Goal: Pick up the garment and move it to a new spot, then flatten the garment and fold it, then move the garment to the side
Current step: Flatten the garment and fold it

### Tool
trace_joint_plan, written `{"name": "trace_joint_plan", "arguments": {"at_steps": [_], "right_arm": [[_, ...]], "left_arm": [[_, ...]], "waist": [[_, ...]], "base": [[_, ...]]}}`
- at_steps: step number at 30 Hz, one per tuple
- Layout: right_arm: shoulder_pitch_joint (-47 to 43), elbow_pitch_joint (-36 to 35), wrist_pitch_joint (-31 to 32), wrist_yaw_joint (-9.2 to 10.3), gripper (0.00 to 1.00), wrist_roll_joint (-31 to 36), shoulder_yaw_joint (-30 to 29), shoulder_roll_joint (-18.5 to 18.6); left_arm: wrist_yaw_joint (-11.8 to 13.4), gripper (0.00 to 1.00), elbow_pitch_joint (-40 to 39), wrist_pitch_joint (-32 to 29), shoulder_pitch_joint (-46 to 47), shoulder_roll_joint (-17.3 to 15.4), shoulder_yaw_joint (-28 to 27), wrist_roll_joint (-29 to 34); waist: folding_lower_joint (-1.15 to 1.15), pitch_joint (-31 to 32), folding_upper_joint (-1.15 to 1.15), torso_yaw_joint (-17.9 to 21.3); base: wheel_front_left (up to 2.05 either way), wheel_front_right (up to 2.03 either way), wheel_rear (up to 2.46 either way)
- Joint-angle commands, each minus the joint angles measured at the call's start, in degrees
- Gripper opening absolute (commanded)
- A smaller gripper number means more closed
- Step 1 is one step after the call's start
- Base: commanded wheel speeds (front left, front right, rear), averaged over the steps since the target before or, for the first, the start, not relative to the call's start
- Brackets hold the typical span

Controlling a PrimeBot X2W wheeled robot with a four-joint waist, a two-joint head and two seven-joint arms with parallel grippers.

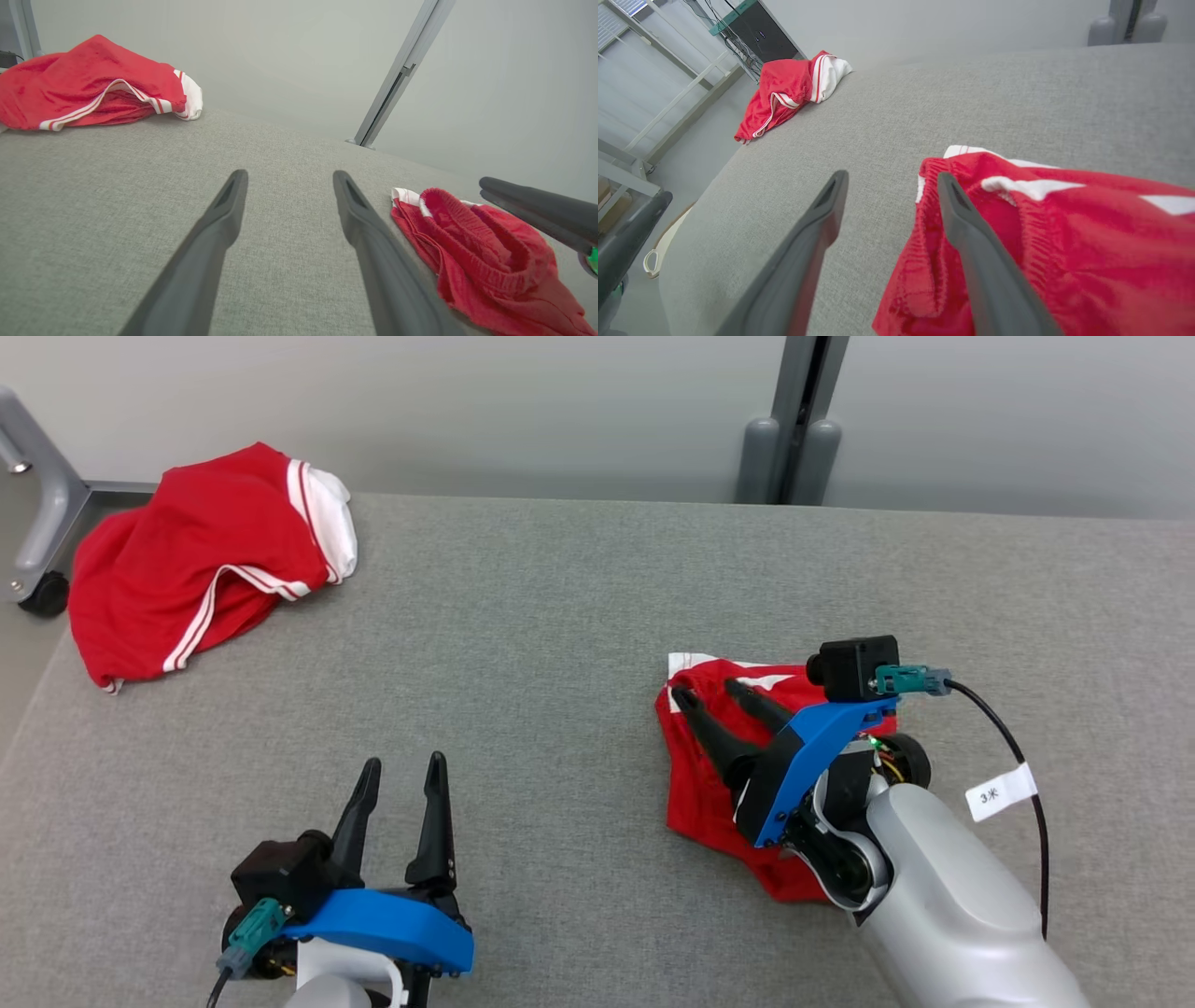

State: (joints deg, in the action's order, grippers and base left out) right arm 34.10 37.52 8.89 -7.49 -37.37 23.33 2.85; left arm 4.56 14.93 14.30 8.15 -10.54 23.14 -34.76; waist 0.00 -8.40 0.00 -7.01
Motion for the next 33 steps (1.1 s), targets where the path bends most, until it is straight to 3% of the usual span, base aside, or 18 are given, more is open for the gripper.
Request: {"name": "trace_joint_plan", "arguments": {"at_steps": [1,9,19,23,33], "right_arm": [[0.96,0.05,-1.57,0.00,1.00,1.79,-0.16,0.10],[-3.47,-2.33,-12.43,-0.01,1.00,14.72,-7.29,2.29],[-16.96,-9.98,-18.52,0.00,1.00,27.74,-20.40,0.52],[-22.62,-12.80,-19.58,-0.01,1.00,28.83,-23.16,0.02],[-27.65,-14.48,-21.17,0.00,1.00,24.96,-21.00,0.04]], "left_arm": [[-0.11,1.00,0.02,0.45,1.03,-0.11,0.15,0.33],[-0.40,1.00,0.81,0.56,2.68,-0.41,0.46,1.42],[-0.13,1.00,2.69,0.91,-0.95,0.11,-0.82,1.94],[-0.13,1.00,2.67,0.92,-2.80,0.21,-1.82,2.72],[-0.75,1.00,1.53,0.95,-6.89,1.01,-4.92,4.00]], "waist": [[0.00,0.39,0.00,0.62],[0.00,2.58,0.00,3.46],[0.00,5.24,0.00,5.77],[0.00,5.99,0.00,5.74],[0.00,6.83,0.00,5.76]], "base": [[0.00,0.00,0.00],[0.00,0.00,0.00],[0.00,0.00,0.00],[0.00,0.00,0.00],[0.00,0.00,0.00]]}}
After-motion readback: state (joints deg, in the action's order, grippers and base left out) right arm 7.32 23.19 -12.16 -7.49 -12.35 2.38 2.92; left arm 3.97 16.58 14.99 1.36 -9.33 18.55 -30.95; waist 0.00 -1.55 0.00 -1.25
